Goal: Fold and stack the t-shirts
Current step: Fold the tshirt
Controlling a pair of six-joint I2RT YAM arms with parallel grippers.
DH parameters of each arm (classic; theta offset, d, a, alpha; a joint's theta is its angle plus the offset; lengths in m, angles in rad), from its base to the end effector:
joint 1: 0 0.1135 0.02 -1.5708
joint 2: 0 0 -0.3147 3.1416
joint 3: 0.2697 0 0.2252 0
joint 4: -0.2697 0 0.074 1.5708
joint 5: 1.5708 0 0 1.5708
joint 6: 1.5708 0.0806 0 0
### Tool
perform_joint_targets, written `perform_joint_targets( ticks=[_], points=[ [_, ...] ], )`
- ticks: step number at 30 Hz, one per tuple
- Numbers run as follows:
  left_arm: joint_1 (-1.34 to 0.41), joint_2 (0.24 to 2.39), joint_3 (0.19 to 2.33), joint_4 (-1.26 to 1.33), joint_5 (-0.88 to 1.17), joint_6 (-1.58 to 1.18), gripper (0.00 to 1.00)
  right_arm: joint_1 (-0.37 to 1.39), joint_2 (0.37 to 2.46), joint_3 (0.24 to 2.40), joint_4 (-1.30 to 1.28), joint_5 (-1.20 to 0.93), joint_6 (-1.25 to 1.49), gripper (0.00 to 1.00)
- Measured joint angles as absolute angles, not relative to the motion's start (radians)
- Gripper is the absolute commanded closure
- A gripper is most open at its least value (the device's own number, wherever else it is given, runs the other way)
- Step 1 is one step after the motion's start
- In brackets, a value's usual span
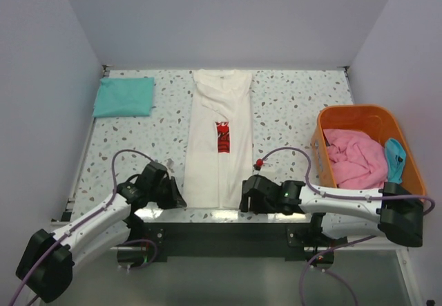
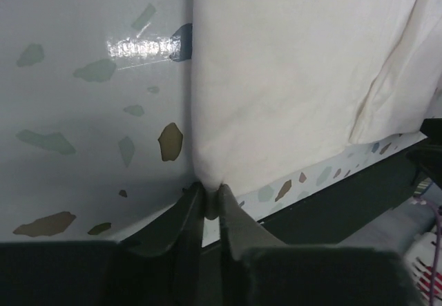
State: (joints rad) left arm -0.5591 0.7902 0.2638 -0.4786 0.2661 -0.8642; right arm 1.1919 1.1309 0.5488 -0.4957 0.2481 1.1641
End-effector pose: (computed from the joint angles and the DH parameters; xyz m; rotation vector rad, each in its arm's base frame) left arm 0.0716 -0.0698 0.1518 -0.3145 2.7553 -0.8070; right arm 0.0821 0.1527 0.1950 0.0469 2.6858 0.4960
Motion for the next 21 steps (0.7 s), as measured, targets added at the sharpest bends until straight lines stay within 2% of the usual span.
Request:
perform_joint_targets(
  ticks=[2,3,6,7,9,12,21],
  points=[
    [-0.559,0.811,0.263,-0.468,0.262,-0.865,1.00,1.188,1.146,0.548,-0.488,0.249,1.172,0.38],
    [-0.559,0.819,0.263,-0.461,0.266,-0.864,1.00,1.187,1.152,0.548,-0.486,0.250,1.176,0.41],
    [-0.559,0.826,0.263,-0.451,0.270,-0.863,1.00,1.182,1.187,0.545,-0.474,0.248,1.188,0.63],
    [-0.559,0.824,0.263,-0.451,0.270,-0.862,1.00,1.180,1.202,0.543,-0.468,0.247,1.193,0.77],
    [-0.559,0.815,0.263,-0.457,0.264,-0.861,1.00,1.175,1.226,0.541,-0.459,0.242,1.204,0.93],
    [-0.559,0.801,0.264,-0.462,0.263,-0.861,1.00,1.170,1.240,0.546,-0.447,0.237,1.206,1.00],
    [-0.559,0.833,0.343,-0.424,0.261,-0.855,1.00,1.159,1.229,0.638,-0.532,0.340,1.137,1.00]
  ],
)
